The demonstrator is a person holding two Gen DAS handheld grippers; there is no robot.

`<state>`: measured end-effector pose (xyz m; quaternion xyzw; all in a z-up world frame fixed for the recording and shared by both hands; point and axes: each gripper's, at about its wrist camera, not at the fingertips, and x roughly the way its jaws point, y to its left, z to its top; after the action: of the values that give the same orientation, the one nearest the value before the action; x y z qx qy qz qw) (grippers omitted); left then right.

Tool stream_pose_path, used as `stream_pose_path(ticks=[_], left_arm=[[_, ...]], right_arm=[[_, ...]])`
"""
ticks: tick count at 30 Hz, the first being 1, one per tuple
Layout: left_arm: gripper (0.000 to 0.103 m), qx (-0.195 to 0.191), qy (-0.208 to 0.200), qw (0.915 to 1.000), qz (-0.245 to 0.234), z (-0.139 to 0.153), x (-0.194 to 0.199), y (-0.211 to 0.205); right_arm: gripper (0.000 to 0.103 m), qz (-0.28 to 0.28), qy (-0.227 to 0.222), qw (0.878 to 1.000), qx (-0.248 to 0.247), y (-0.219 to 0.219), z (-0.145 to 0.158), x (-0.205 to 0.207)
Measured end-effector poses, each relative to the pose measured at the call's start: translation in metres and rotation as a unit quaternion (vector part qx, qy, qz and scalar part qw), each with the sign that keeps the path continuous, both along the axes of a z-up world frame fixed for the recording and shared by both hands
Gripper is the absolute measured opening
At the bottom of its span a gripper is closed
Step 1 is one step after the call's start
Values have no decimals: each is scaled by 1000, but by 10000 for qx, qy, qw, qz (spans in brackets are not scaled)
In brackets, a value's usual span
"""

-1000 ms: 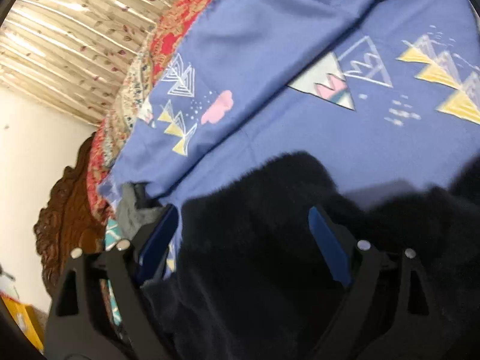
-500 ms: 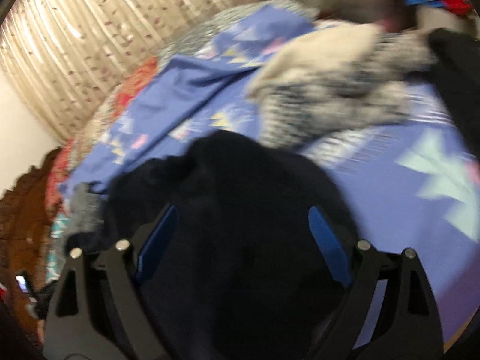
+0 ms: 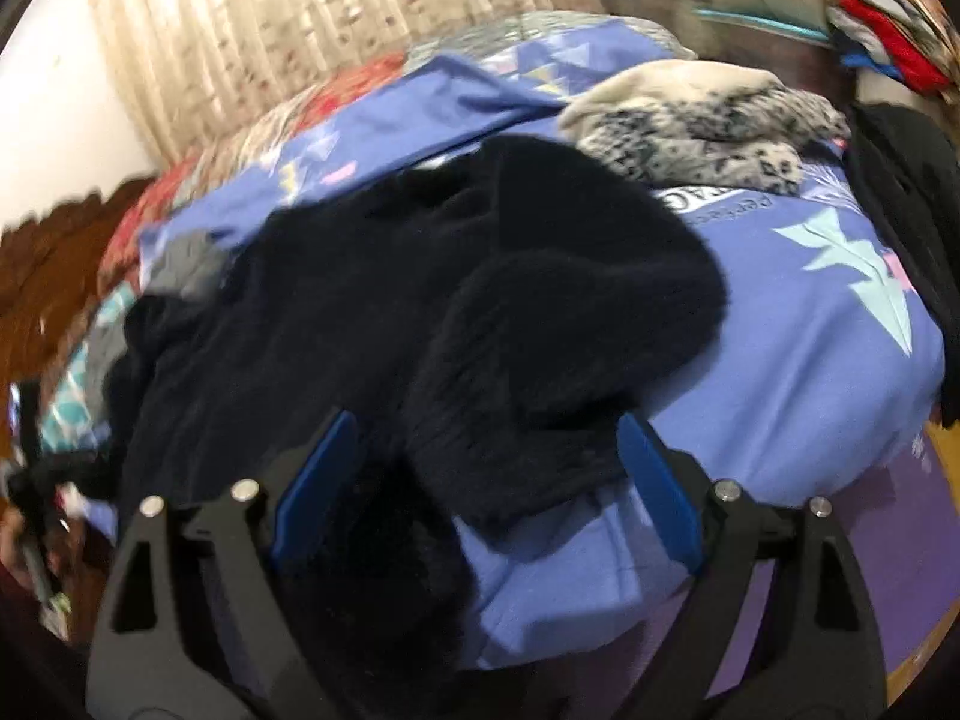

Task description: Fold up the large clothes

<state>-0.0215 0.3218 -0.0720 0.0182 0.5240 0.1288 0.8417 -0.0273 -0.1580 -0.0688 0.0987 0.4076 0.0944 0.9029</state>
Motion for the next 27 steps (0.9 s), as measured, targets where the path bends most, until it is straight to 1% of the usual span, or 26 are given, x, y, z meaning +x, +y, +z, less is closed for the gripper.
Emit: stream_pose_path(ticks=[1, 2, 3, 4, 6, 8, 9, 10, 11, 12, 14, 15, 16, 17, 18, 19, 21, 22, 23, 24, 25, 26, 27], left_arm=[[79, 16, 30, 10000, -42, -1, -2, -4], [79, 26, 43, 10000, -64, -1, -3, -7], [79, 31, 45, 10000, -83, -1, -6, -10], [79, 34, 38, 9999, -91, 0, -8, -11], [79, 67, 6, 10000, -63, 3, -10, -12], [79, 108, -7, 9999, -8, 6, -12, -8], [79, 126, -17, 9999, 36, 8, -13, -5], [79, 143, -34, 9999, 83, 9, -15, -4], [79, 155, -51, 9998, 120, 10, -16, -2], [79, 167, -73, 9997, 164, 12, -17, 2], [79, 186, -114, 9994, 279, 14, -21, 8], [79, 184, -120, 9993, 307, 15, -22, 12], [79, 177, -122, 9991, 352, 15, -23, 15], [79, 170, -122, 9991, 380, 15, -25, 17], [79, 177, -131, 9989, 419, 15, -27, 18], [79, 186, -136, 9987, 447, 15, -30, 20], [79, 183, -125, 9984, 513, 13, -35, 25], [79, 175, -93, 9983, 548, 12, -37, 28], [79, 161, -42, 9982, 574, 10, -37, 32], [79, 139, 21, 9982, 582, 7, -38, 34], [79, 126, 50, 9983, 570, 6, -39, 36], [79, 107, 59, 9984, 549, 5, -39, 37], [79, 53, 44, 9987, 507, 5, -39, 37]], right_arm=[[72, -31, 176, 9997, -136, 2, -7, 5], [37, -4, 335, 9994, -117, 0, -12, 10], [19, -29, 505, 9987, -38, -5, -16, 17], [11, -130, 457, 9989, -57, -11, -12, 21], [10, -335, 43, 9990, -292, -25, 11, 26], [10, -609, -501, 9951, -603, -51, 52, 41], [10, -728, -656, 9925, -732, -61, 67, 49], [10, -964, -869, 9865, -998, -80, 89, 64], [10, -1091, -942, 9830, -1137, -91, 100, 73], [10, -1339, -995, 9760, -1399, -111, 114, 92], [10, -1874, -870, 9574, -2017, -143, 127, 125], [11, -2264, -608, 9399, -2483, -163, 125, 147], [22, -2578, -188, 9245, -2800, -184, 116, 167], [43, -2785, 265, 9133, -2960, -202, 103, 181], [50, -2932, 454, 9072, -2984, -211, 96, 184], [56, -3104, 539, 9062, -2819, -220, 89, 182], [58, -3204, 285, 9255, -2000, -222, 86, 165], [65, -3154, 99, 9378, -1451, -218, 83, 151], [66, -3038, -19, 9468, -1061, -213, 80, 142], [66, -2673, -178, 9627, -375, -197, 73, 125], [66, -2347, -208, 9718, 21, -182, 65, 114], [68, -2025, -186, 9785, 341, -167, 58, 105], [68, -1449, -117, 9855, 869, -144, 45, 91]])
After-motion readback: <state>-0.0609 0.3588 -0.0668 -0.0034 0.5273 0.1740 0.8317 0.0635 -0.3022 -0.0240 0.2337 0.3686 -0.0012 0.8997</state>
